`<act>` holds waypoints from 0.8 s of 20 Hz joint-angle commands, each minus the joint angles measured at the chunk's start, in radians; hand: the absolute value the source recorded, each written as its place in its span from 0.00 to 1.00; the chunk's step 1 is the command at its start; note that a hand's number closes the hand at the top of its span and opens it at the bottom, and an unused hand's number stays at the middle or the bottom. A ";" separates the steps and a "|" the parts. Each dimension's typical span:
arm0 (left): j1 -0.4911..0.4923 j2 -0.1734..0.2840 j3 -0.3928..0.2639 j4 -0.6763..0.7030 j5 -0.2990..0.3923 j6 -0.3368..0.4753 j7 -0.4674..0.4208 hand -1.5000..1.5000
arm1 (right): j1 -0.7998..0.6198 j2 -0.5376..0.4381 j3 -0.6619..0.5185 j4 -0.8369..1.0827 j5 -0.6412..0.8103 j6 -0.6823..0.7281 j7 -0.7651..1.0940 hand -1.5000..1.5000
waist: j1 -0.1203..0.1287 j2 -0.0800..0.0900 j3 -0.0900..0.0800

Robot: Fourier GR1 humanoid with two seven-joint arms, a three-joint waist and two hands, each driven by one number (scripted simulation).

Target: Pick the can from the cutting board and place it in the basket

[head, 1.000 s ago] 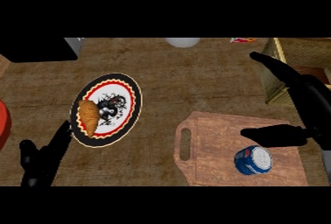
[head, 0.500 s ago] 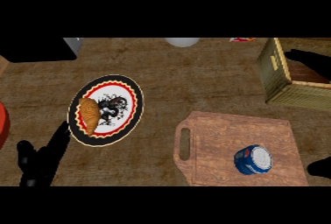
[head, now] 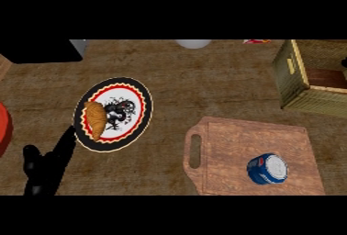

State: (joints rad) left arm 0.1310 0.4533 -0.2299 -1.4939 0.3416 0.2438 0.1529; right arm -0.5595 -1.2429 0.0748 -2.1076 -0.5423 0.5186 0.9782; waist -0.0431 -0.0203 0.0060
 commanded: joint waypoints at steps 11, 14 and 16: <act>-0.054 -0.042 0.003 0.146 -0.008 -0.046 0.044 0.50 | 0.153 -0.034 -0.009 -0.171 -0.025 -0.145 0.093 0.00 | 0.024 0.022 -0.007; 0.027 -0.045 -0.024 0.091 -0.030 -0.044 0.028 0.50 | 0.200 0.007 0.011 -0.162 0.048 -0.152 0.068 0.00 | 0.037 0.020 -0.006; -0.004 -0.060 -0.033 0.079 -0.041 -0.025 0.062 0.50 | 0.225 0.035 0.042 -0.159 0.122 -0.167 0.057 0.00 | 0.040 0.023 -0.006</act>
State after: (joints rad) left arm 0.1053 0.4338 -0.2159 -1.4788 0.3208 0.1999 0.1536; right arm -0.3807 -1.2614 0.0756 -2.2452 -0.5230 0.4012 0.9931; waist -0.0086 -0.0100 0.0109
